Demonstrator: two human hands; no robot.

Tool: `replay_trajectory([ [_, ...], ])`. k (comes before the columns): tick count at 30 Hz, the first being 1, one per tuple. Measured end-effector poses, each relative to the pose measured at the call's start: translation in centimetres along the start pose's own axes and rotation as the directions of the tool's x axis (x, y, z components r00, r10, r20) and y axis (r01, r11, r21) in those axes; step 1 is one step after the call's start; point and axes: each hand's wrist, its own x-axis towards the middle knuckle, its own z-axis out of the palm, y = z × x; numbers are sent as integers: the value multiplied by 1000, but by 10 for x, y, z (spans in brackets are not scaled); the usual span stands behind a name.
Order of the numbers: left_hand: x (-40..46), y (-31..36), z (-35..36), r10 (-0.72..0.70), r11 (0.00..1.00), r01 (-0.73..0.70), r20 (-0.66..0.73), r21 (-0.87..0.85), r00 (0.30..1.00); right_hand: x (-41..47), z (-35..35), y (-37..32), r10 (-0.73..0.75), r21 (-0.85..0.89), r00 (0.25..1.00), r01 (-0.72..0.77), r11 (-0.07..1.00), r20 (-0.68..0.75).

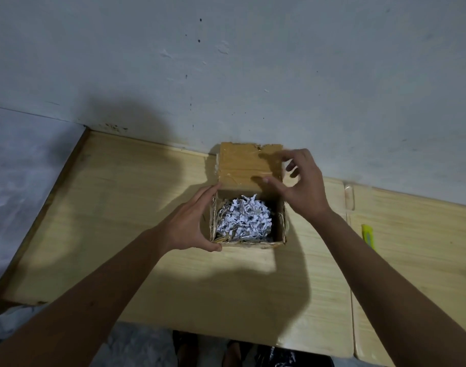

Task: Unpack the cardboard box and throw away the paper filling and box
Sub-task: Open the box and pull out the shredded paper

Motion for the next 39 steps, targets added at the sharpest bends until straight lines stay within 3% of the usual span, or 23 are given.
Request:
replay_trajectory([
  [2,1,-1,-2,2,1000,-2,8,1,1000,-13,0,-13,-89,57,969,78,995,231],
  [5,1,-3,-4,2,1000,-1,23,-17,1000,-25,11,-10,-27,-179,791,171,969,612],
  [8,0,-4,-4,0,999,1,24,-51,1000,-29,25,-4,110,-409,670,307,859,735],
  [11,1,-6,-2,6,998,-5,21,-71,1000,-30,38,-8,123,-473,655,390,790,746],
  [19,0,-6,-1,15,995,-14,11,-96,1000,-33,56,-11,107,-572,738,414,708,667],
  [33,-1,-6,2,16,991,-15,1,-135,1000,-38,71,-21,189,-618,742,357,701,643],
  [39,1,-6,-2,27,994,-27,4,-105,1000,-36,61,-21,154,-552,761,299,779,630],
])
